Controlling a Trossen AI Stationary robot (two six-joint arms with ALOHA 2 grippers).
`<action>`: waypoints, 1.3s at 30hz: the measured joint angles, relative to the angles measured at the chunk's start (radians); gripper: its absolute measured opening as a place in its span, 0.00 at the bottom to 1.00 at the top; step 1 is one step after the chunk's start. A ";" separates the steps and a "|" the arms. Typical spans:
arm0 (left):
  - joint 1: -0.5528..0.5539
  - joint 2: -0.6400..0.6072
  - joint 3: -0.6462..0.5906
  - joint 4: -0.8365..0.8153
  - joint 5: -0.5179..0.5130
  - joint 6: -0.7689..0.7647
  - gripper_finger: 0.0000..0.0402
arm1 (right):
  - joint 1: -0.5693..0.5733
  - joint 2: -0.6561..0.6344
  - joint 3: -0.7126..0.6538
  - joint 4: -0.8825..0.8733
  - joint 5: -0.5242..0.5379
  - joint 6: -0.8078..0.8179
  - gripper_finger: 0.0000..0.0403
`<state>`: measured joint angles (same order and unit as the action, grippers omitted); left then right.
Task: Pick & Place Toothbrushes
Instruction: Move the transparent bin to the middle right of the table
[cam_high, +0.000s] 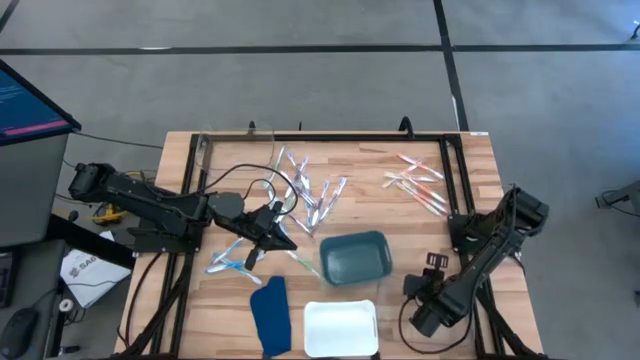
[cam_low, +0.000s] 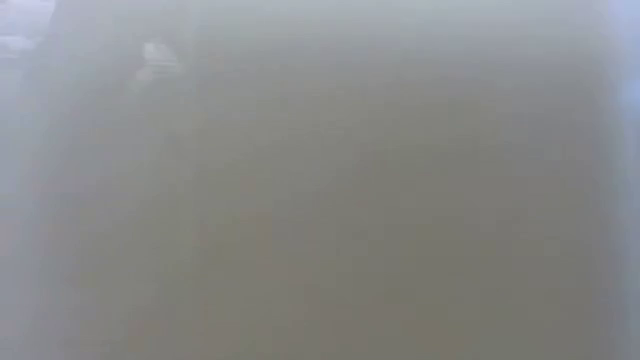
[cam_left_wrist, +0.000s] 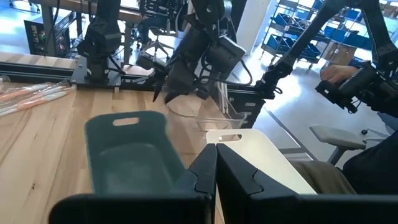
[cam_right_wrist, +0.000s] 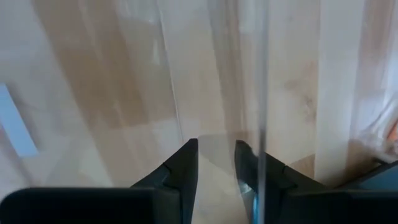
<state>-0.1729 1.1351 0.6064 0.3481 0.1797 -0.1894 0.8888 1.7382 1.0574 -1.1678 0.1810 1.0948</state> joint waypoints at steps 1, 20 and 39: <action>0.000 0.000 0.000 0.000 0.000 0.000 0.00 | -0.007 0.000 -0.004 -0.003 0.000 -0.011 0.25; 0.000 0.000 0.000 0.000 0.000 0.000 0.00 | -0.080 -0.016 -0.067 -0.079 0.115 -0.163 0.25; 0.000 0.000 0.000 0.000 0.000 0.001 0.00 | -0.094 -0.115 -0.082 -0.095 0.140 -0.160 0.25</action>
<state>-0.1727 1.1351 0.6064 0.3485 0.1796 -0.1887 0.7946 1.6230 0.9752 -1.2633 0.3210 0.9351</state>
